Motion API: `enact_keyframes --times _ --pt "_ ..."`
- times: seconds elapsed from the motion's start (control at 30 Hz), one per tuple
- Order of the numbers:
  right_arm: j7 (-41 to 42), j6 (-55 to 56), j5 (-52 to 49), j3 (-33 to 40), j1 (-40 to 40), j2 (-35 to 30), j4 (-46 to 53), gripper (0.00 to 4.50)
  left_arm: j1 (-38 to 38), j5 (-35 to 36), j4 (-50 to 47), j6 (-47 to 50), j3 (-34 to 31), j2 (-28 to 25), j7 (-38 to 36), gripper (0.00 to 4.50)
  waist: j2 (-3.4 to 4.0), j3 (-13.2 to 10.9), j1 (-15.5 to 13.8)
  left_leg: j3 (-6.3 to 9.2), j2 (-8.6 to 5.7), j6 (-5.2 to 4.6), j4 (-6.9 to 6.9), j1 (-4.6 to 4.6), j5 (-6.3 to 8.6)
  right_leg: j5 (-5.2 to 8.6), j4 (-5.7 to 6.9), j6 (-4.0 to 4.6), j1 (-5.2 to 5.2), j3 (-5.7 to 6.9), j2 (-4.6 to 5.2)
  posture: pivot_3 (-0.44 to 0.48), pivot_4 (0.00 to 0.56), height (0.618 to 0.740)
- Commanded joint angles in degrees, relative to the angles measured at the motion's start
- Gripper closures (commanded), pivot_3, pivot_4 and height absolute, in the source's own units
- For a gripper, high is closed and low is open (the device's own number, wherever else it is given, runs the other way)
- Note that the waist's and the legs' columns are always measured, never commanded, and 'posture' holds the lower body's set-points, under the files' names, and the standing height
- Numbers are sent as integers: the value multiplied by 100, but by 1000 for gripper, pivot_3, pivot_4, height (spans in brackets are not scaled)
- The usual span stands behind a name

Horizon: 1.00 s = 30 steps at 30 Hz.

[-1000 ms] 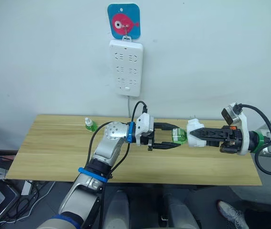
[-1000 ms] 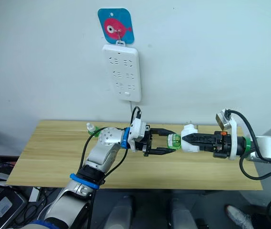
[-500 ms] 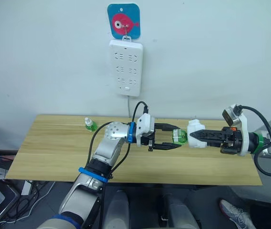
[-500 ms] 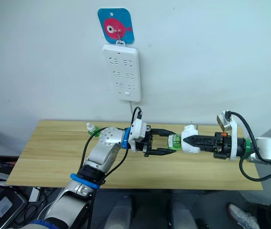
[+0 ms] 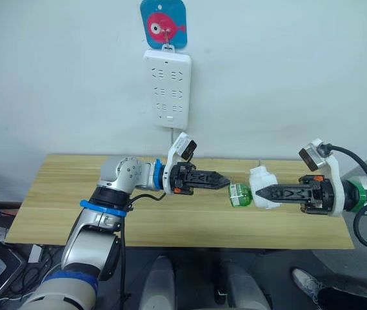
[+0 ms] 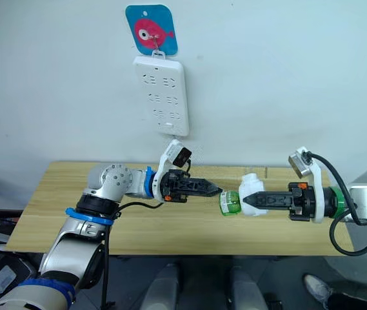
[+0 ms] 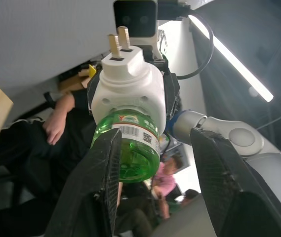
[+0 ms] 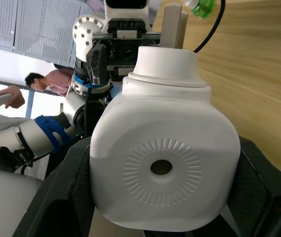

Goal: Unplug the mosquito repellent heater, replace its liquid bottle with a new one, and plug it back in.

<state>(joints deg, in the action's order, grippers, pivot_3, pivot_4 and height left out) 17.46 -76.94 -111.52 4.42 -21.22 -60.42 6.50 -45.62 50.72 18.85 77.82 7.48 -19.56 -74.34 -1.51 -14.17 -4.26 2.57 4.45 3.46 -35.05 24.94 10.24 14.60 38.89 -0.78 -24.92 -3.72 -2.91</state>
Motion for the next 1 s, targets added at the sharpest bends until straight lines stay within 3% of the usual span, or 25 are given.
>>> enact_keyframes --times 0.03,0.13,0.23,0.33,0.43,0.57,0.7,0.8,1.0 --pt "175 176 -148 179 -21 -77 62 1464 -55 125 -32 115 -50 157 -6 1050 -1 -2 -6 0 0 0 1 0 0 1 0 -1 0 0 0 244 254 740" --pt "233 179 -148 235 53 -105 -12 1464 -134 -69 99 -281 -253 121 74 102 -2 -4 -8 0 0 0 1 0 0 1 0 -1 0 -1 0 238 254 740" --pt "244 208 -148 306 151 -157 -120 1464 -146 -395 9 -1103 -325 -102 -38 30 -5 -10 3 0 0 0 0 -2 0 1 4 -1 0 -1 1 231 252 740" --pt "166 248 -148 406 189 -139 -379 1464 360 -1354 -845 -3242 118 -449 -549 30 -3 -11 20 -5 1 0 1 -4 0 1 5 0 0 -6 1 234 253 740" --pt "90 247 -148 472 203 -134 -635 1464 933 -2385 -1232 -6069 149 -240 -456 30 -1 -13 -30 -21 1 1 5 -7 0 1 0 1 0 -16 7 239 253 740" --pt "59 203 -148 490 55 25 -798 1464 1341 -3661 -695 -10242 167 369 -49 30 -3 -14 -151 -34 -1 1 4 -5 0 1 -7 1 0 -26 13 248 250 740" --pt "35 153 -148 450 -38 202 -704 1464 1150 -4609 396 -13137 288 698 496 30 -2 -13 -247 -42 -1 1 -1 -7 0 -3 -6 -4 0 -36 12 249 248 740" --pt "27 129 -148 415 -84 301 -598 1464 829 -5169 1093 -14199 312 891 1135 30 -3 -14 -296 -47 -3 1 -4 -5 0 -7 -6 -9 -1 -42 12 249 248 740" --pt "15 129 -148 396 -169 416 -469 1464 426 -5834 1806 -15126 429 973 2178 30 -3 -14 -326 -49 -4 1 -4 -4 0 -9 -5 -13 0 -41 13 246 243 740"
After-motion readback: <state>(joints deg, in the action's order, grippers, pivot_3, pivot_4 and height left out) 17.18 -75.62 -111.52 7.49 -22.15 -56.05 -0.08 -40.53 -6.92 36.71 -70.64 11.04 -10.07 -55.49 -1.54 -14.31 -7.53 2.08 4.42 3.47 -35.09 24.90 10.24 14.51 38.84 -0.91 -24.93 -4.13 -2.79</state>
